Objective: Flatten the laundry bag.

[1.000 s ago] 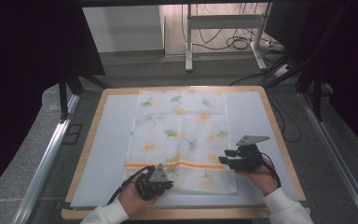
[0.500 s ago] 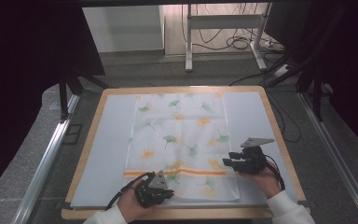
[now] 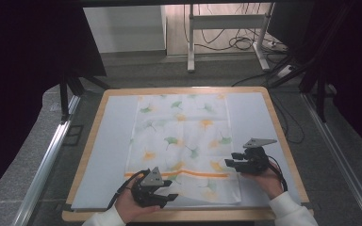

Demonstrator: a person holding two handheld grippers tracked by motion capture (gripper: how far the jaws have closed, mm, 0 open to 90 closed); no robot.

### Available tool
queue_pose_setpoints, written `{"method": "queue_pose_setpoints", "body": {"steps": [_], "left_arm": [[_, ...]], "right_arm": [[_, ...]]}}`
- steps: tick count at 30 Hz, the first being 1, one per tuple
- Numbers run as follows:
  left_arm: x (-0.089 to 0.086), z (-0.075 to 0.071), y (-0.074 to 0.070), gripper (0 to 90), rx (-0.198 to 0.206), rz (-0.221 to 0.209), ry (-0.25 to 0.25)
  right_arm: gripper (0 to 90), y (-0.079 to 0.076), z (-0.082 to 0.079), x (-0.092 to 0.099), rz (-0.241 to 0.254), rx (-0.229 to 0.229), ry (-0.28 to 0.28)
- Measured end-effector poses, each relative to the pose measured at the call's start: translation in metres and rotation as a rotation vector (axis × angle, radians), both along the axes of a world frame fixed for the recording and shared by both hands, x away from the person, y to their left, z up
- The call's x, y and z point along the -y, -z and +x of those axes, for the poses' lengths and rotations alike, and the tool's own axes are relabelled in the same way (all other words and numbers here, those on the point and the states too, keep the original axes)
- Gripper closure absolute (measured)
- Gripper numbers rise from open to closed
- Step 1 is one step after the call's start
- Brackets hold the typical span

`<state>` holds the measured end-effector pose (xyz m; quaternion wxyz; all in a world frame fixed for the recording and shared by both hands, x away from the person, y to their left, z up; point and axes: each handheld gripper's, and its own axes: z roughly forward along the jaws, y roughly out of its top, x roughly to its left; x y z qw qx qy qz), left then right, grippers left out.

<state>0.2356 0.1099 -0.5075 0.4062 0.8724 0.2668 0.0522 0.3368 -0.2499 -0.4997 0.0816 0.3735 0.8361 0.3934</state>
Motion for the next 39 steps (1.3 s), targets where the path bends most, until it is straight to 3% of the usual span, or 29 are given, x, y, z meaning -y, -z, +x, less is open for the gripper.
{"method": "queue_pose_setpoints", "body": {"steps": [10, 15, 21, 31, 39], "left_arm": [[0.006, 0.038, -0.011, 36.5, -0.023, -0.062, -0.076], [-0.001, 0.032, -0.025, 32.5, -0.070, -0.110, -0.039], [-0.007, 0.013, -0.034, 30.2, -0.053, -0.120, -0.018], [0.001, 0.031, -0.032, 29.7, -0.055, -0.107, -0.052], [0.016, 0.040, -0.033, 30.1, -0.024, -0.079, -0.044]], "right_arm": [[45.9, 0.000, 0.004, 0.000, 0.008, -0.001, 0.006], [43.8, 0.001, 0.007, 0.002, 0.017, -0.009, 0.018], [43.6, -0.002, 0.006, 0.003, 0.026, 0.001, 0.023], [43.7, 0.000, 0.011, 0.000, 0.020, -0.001, 0.017], [47.6, 0.001, 0.013, -0.003, 0.012, 0.003, 0.015]]}}
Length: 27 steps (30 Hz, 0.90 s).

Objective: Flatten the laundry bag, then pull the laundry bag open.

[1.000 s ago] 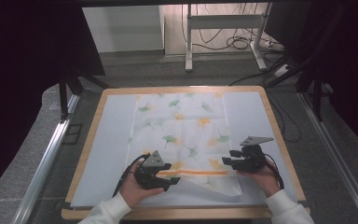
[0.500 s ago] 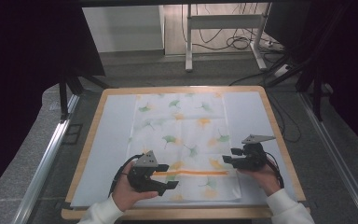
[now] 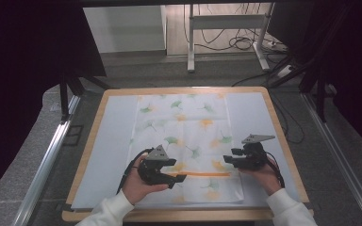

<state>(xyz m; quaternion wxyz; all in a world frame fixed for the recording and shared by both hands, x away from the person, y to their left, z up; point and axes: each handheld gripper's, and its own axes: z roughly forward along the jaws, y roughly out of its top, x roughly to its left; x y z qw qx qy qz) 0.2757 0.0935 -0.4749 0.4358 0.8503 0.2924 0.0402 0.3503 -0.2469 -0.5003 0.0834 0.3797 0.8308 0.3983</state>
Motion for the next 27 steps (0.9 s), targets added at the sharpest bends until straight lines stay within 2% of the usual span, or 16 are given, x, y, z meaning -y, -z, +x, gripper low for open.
{"method": "queue_pose_setpoints", "body": {"steps": [7, 13, 17, 24, 27], "left_arm": [[0.014, 0.001, -0.004, 30.1, 0.026, 0.016, 0.012], [0.025, 0.007, -0.004, 29.9, 0.028, 0.016, 0.018], [0.030, 0.008, -0.003, 29.8, 0.032, 0.039, 0.034], [0.035, 0.012, 0.002, 30.0, 0.023, 0.048, 0.029], [0.037, 0.014, 0.004, 30.1, 0.019, 0.054, 0.026]], "right_arm": [[56.5, -0.004, -0.006, 0.006, 0.012, -0.004, -0.003], [65.0, -0.016, -0.025, 0.012, 0.044, 0.019, -0.013], [69.6, -0.014, -0.037, 0.012, 0.007, 0.017, -0.033], [85.5, -0.005, -0.054, 0.015, 0.003, -0.004, -0.059], [88.5, -0.002, -0.058, 0.011, -0.013, -0.016, -0.076]]}}
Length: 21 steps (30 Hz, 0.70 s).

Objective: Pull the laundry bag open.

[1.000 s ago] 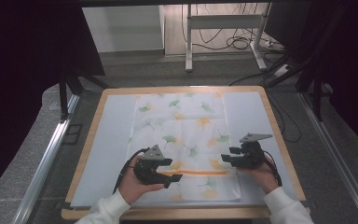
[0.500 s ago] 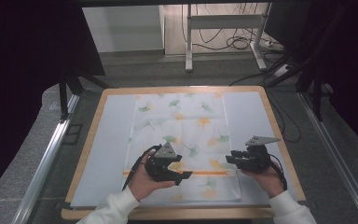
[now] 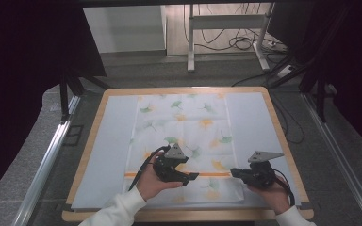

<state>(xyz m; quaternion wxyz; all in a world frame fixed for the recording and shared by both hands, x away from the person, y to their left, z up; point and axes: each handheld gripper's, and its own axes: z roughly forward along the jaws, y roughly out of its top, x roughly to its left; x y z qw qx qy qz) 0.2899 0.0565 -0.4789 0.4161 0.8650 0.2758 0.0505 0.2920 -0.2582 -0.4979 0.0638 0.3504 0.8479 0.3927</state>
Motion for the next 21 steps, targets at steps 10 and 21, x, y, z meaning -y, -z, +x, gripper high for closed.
{"method": "queue_pose_setpoints", "body": {"steps": [10, 21], "left_arm": [[0.019, 0.005, 0.002, 34.6, -0.028, -0.007, 0.010], [0.052, 0.005, 0.007, 38.9, -0.036, 0.030, 0.064]], "right_arm": [[89.2, 0.013, -0.021, -0.007, -0.066, -0.035, -0.054], [89.3, 0.013, -0.026, -0.001, -0.104, -0.011, -0.039]]}}
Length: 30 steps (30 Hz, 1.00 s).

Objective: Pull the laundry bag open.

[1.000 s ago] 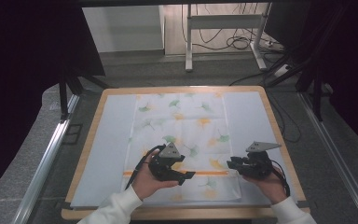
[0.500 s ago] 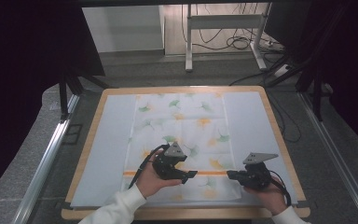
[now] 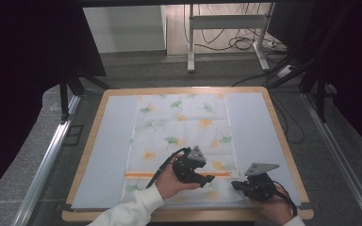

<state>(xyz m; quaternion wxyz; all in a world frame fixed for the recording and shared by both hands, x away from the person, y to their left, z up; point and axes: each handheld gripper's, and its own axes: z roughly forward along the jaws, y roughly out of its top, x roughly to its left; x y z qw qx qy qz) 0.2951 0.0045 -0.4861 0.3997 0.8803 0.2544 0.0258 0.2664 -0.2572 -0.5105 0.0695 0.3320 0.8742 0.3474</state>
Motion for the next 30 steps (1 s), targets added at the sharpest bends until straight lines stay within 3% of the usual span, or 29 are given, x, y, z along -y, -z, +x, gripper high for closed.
{"method": "queue_pose_setpoints", "body": {"steps": [6, 12, 15, 19, 30], "left_arm": [[-0.002, 0.000, 0.003, 38.9, -0.005, 0.007, -0.002], [-0.001, 0.001, 0.006, 39.1, -0.006, 0.013, -0.003], [0.005, 0.002, 0.008, 40.5, -0.011, 0.026, 0.006], [0.020, 0.003, 0.009, 44.5, -0.019, 0.033, 0.027], [0.064, 0.010, 0.020, 49.8, -0.019, 0.080, 0.059]], "right_arm": [[89.3, -0.001, 0.020, 0.005, 0.009, 0.015, 0.055], [89.3, -0.001, 0.032, 0.001, 0.005, 0.021, 0.053], [89.3, -0.005, 0.052, 0.001, 0.016, 0.036, 0.055], [89.3, -0.002, 0.073, -0.007, -0.006, 0.038, 0.045], [89.3, 0.004, 0.088, -0.011, -0.011, 0.018, 0.055]]}}
